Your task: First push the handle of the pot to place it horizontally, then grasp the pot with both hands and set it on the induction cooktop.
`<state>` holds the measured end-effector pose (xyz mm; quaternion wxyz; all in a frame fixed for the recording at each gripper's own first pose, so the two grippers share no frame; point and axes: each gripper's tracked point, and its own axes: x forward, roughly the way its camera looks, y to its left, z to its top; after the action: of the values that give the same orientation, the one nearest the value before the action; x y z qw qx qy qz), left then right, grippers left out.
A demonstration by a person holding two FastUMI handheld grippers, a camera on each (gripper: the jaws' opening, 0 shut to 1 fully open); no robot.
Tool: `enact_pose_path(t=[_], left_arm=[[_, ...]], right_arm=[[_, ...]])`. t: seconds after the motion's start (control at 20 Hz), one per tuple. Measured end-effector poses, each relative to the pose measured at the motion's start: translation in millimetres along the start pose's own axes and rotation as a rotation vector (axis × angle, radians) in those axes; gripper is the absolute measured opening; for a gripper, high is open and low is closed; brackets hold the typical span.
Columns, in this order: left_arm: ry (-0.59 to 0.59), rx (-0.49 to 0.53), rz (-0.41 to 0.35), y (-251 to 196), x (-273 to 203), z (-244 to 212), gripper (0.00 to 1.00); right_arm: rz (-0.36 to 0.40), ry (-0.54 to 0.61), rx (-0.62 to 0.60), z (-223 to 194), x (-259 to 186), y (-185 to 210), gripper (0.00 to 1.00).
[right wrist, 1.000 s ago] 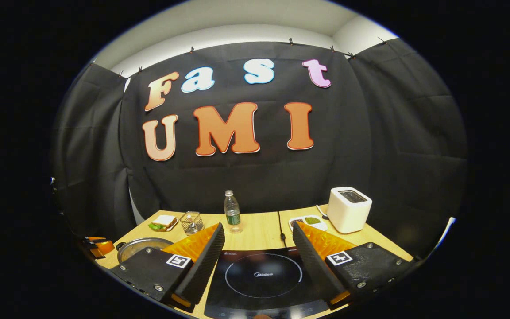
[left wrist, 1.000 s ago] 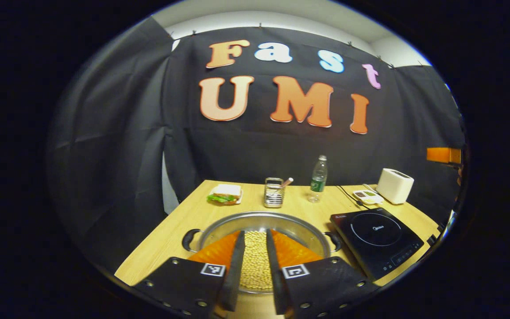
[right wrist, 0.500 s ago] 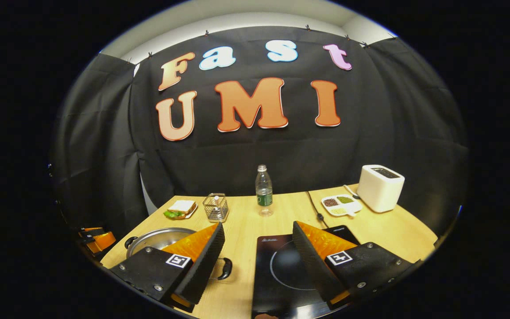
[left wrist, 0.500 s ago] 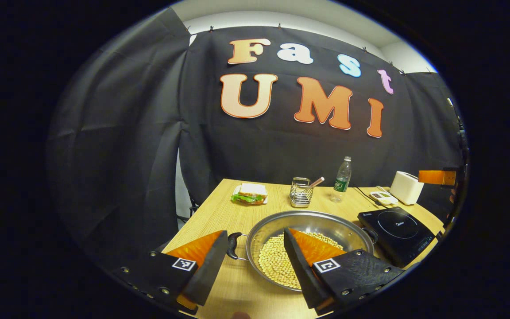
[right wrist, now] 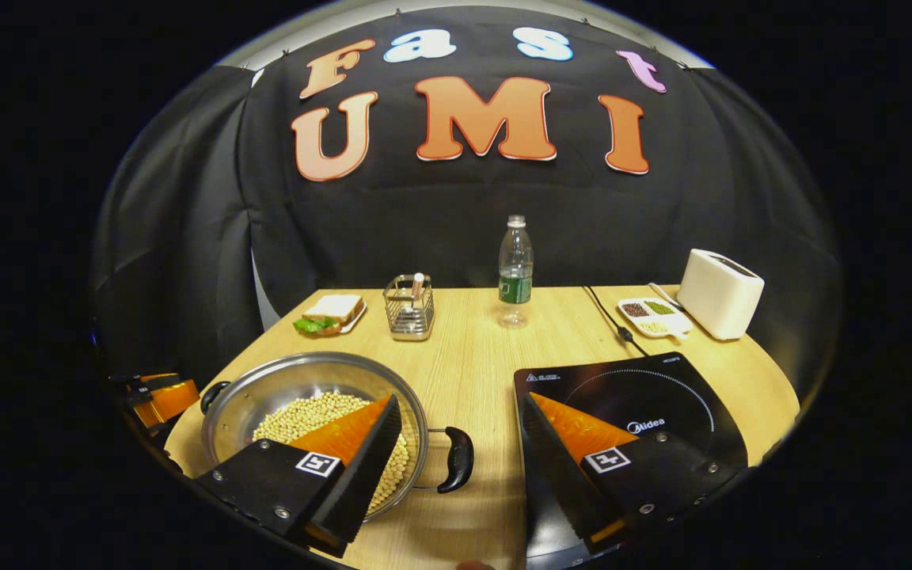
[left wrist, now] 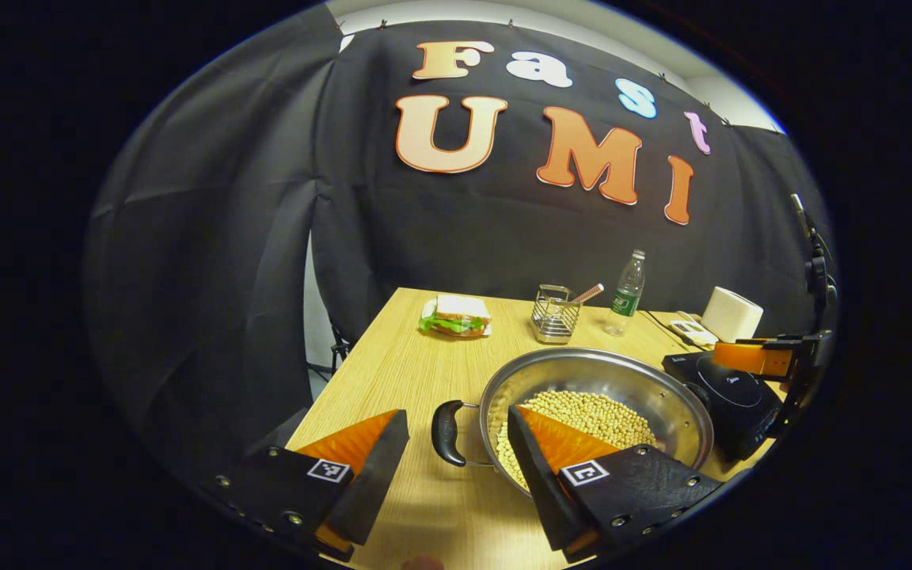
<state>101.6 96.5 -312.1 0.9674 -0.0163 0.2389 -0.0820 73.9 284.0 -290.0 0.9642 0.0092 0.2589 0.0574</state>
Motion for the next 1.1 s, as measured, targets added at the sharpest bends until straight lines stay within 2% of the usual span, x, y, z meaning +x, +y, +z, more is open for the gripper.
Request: enact_pose_path(t=[0.35,0.65,0.75,0.8,0.85,0.9,0.95,1.05,1.1], left_arm=[[0.099,0.008,-0.043,-4.5,25.4,-26.2,0.81],[0.192,-0.005,-0.026,3.4,49.5,-50.5,0.81],[0.198,-0.009,-0.026,4.1,51.9,-52.0,0.83],[0.199,-0.008,-0.034,2.4,52.3,-53.6,0.83],[0.188,-0.018,-0.058,-6.7,54.4,-50.5,0.83],[0.203,-0.01,-0.043,-4.3,56.6,-52.9,0.79],[0.204,-0.01,-0.037,-2.6,53.6,-52.8,0.65],[0.207,-0.009,-0.005,-1.8,55.9,-51.9,0.6],[0.209,-0.005,0.01,-1.8,56.9,-52.4,0.58]], right_arm=[[-0.02,0.089,0.001,-33.2,24.3,4.9,0.96],[-0.009,0.169,0.021,-55.1,38.6,9.0,0.96],[-0.001,0.174,0.023,-57.3,42.8,11.4,0.9],[0.013,0.18,0.029,-60.7,44.3,15.2,0.81],[0.017,0.191,0.032,-64.2,45.8,17.5,0.77],[0.015,0.185,0.035,-60.4,44.7,17.1,0.65],[0.021,0.191,0.034,-63.4,46.7,17.5,0.64],[0.035,0.175,0.025,-60.4,48.5,18.9,0.61],[0.035,0.177,0.036,-60.4,49.1,19.5,0.57]])
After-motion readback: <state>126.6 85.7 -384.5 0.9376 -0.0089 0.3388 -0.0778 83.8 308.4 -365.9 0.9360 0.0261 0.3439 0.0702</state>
